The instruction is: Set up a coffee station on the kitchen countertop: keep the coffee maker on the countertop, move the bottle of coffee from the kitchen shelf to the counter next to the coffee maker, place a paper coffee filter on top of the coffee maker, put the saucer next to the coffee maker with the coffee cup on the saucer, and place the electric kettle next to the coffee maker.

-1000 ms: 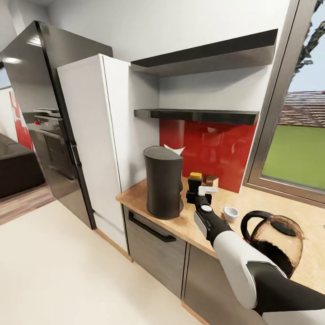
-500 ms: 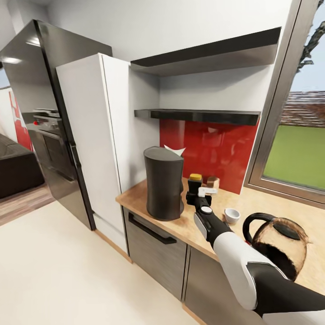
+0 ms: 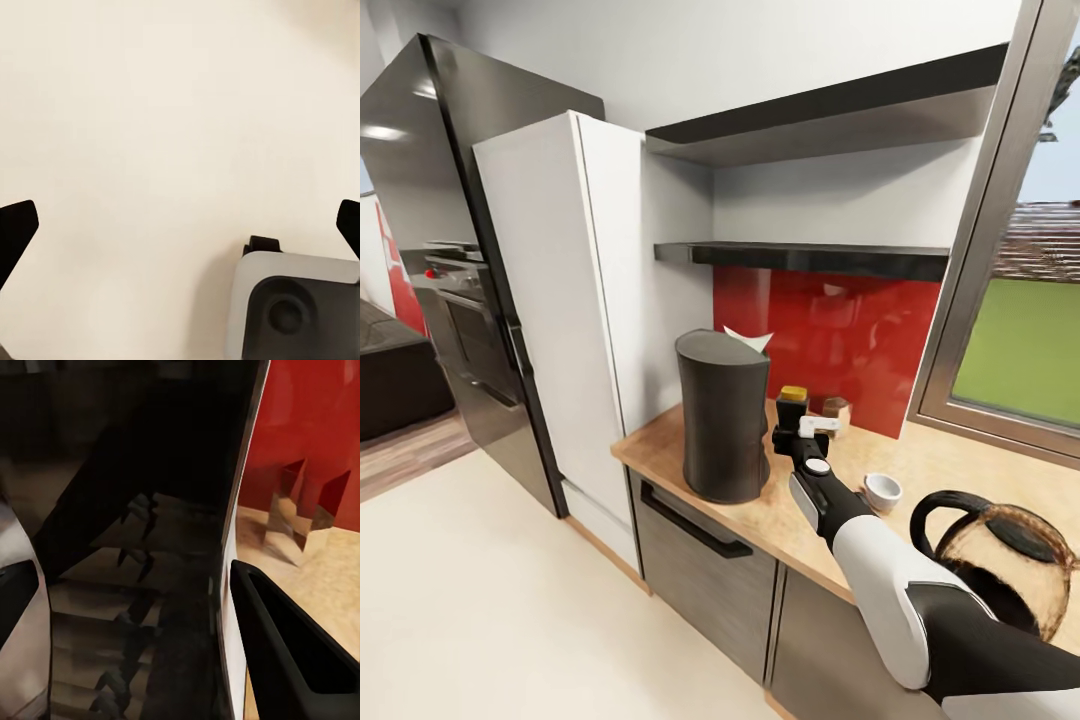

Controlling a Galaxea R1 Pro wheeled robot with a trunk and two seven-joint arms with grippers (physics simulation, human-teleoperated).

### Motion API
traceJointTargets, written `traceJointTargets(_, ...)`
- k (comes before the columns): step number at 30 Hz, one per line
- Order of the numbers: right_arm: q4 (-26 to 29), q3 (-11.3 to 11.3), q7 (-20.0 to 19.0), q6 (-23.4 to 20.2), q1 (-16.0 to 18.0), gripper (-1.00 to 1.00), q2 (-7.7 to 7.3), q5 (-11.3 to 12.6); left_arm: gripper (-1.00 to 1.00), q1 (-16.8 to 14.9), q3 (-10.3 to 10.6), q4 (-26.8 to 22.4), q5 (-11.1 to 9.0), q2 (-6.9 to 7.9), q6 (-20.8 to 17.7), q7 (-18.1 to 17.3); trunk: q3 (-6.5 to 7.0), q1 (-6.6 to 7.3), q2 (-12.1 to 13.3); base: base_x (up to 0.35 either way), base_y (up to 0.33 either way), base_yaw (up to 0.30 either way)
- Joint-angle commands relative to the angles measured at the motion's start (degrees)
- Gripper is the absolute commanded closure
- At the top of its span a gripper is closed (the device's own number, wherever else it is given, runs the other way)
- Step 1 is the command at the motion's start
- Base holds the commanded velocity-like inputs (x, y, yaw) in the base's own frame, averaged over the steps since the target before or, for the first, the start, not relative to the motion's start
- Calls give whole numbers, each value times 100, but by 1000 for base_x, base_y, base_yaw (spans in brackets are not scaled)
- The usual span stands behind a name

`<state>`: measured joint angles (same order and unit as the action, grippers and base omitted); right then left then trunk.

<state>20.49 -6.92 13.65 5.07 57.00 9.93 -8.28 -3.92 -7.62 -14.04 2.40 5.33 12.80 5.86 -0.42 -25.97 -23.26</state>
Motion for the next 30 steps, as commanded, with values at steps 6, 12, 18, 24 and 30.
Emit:
traceJointTargets(6, -2, -46, 6, 20, 4, 100, 7, -59, -100, -3, -18, 6, 30, 11, 14, 28, -4, -3, -6, 72, -36, 0)
traceJointTargets(12, 22, -43, 394, 20, 4, 100, 7, -59, -100, -3, -12, 6, 32, 19, 12, 37, -4, -3, -6, 2, -1, 0)
traceJointTargets(18, 3, -29, 571, 15, 4, 100, 7, -51, -100, -3, -12, 6, 32, 21, 12, 12, -58, -69, -126, 0, 0, 0)
traceJointTargets(24, -17, -28, 560, 4, 4, 100, 7, -45, -100, -3, -12, 6, 32, 21, 12, 11, -167, -200, -367, 0, 0, 0)
traceJointTargets(30, -19, -28, 564, 9, 4, 100, 7, -50, -100, -3, -12, 6, 32, 21, 12, 11, -243, -244, -447, 0, 0, 0)
